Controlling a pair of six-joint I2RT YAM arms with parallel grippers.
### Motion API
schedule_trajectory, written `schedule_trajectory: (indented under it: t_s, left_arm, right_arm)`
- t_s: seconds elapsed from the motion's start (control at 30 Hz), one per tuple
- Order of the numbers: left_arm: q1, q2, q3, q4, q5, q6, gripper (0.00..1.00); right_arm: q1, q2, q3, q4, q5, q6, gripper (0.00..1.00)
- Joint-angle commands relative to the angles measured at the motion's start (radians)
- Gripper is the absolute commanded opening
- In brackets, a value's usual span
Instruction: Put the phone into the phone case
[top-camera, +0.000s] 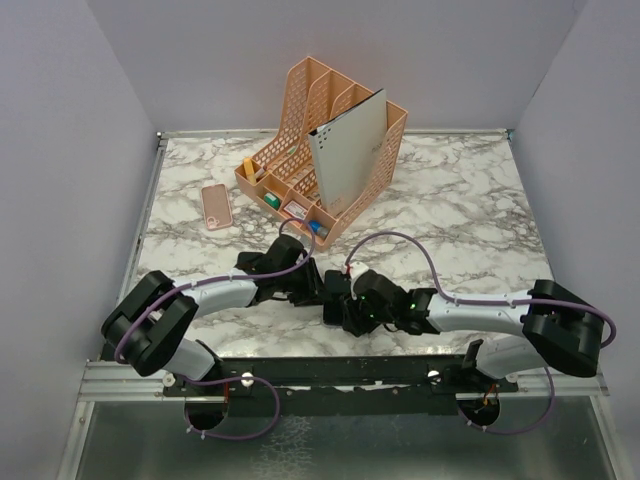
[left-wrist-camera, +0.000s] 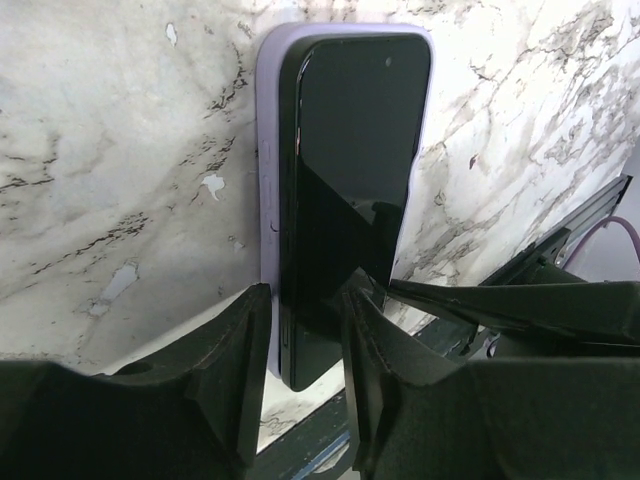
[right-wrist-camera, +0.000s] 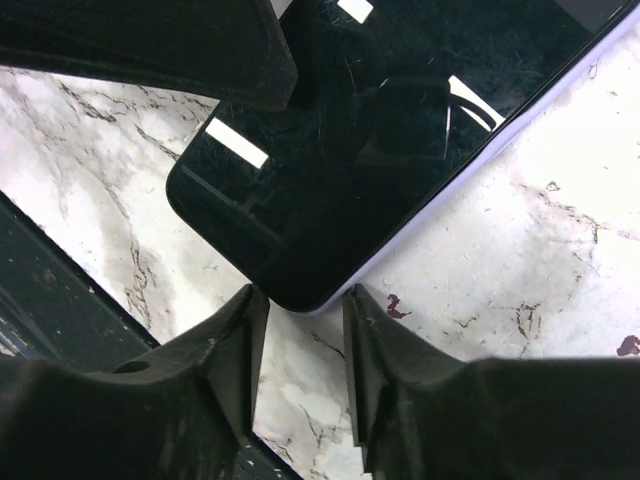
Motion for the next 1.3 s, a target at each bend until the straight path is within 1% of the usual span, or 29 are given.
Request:
schedule_trajectory:
  t_s: [0.0,0.13,0.2,0.3,0.37,0.43,0.5,0.63,0.67,0.73,0.87,0.97,1.03,1.1,1.17,1.27]
  left_arm:
    - [-0.006,0.024,-0.021,0.038,0.040,0.004,0.37]
    - [-0.015,0.028,-0.025,0.054,0.037,-0.001,0.34]
    - [-0.018,0.037,-0.022,0.056,0.036,-0.001,0.31]
    - [-0.021,0.050,-0.022,0.055,0.030,0.004,0.27]
    - [-0.023,0.053,-0.025,0.055,0.023,0.005,0.24]
    - [-0.022,0.053,-0.025,0.055,0.023,0.004,0.20]
    - [-0.024,0.048,-0.025,0.054,0.023,0.003,0.19]
    - [-0.032,0.030,-0.036,0.065,0.019,-0.017,0.19]
    - [-0.035,0.025,-0.038,0.067,0.024,-0.022,0.20]
    - [-0.036,0.013,-0.040,0.067,0.028,-0.028,0.25]
    - [-0.035,-0.014,-0.028,0.043,0.010,-0.024,0.38]
    - [-0.035,-0.015,-0.015,0.027,-0.005,-0.012,0.40]
    - [-0.035,-0.012,-0.010,0.018,-0.008,-0.009,0.41]
    - [-0.036,-0.011,-0.005,0.004,-0.022,-0.008,0.41]
    - [-0.032,-0.019,-0.002,-0.001,-0.044,-0.003,0.41]
    - [-0.024,-0.021,0.007,-0.001,-0.056,0.001,0.41]
  right_arm:
    - [0.006,-0.002,-0.025,0.019,0.051,0.015,0.36]
    - [0.006,-0.015,-0.043,0.017,0.069,0.034,0.27]
    - [0.006,-0.017,-0.054,0.020,0.071,0.046,0.25]
    - [0.006,-0.016,-0.050,-0.002,0.076,0.072,0.26]
    - [0.006,-0.026,-0.035,-0.037,0.081,0.112,0.31]
    - [0.006,-0.049,-0.033,-0.043,0.068,0.145,0.42]
    - [0.006,-0.079,-0.055,-0.017,0.069,0.181,0.50]
    - [0.004,-0.106,-0.075,-0.007,0.104,0.237,0.62]
    - [0.004,-0.108,-0.073,-0.007,0.105,0.246,0.65]
    - [0.004,-0.114,-0.064,-0.007,0.103,0.264,0.68]
    - [0.002,-0.157,-0.060,-0.008,0.131,0.303,0.73]
    - [-0.014,-0.197,-0.065,-0.004,0.149,0.305,0.73]
    - [-0.042,-0.204,-0.069,0.004,0.137,0.301,0.71]
    - [-0.072,-0.196,-0.077,0.019,0.115,0.295,0.66]
    - [-0.095,-0.178,-0.085,0.035,0.083,0.291,0.63]
    - [-0.111,-0.146,-0.093,0.107,0.051,0.296,0.53]
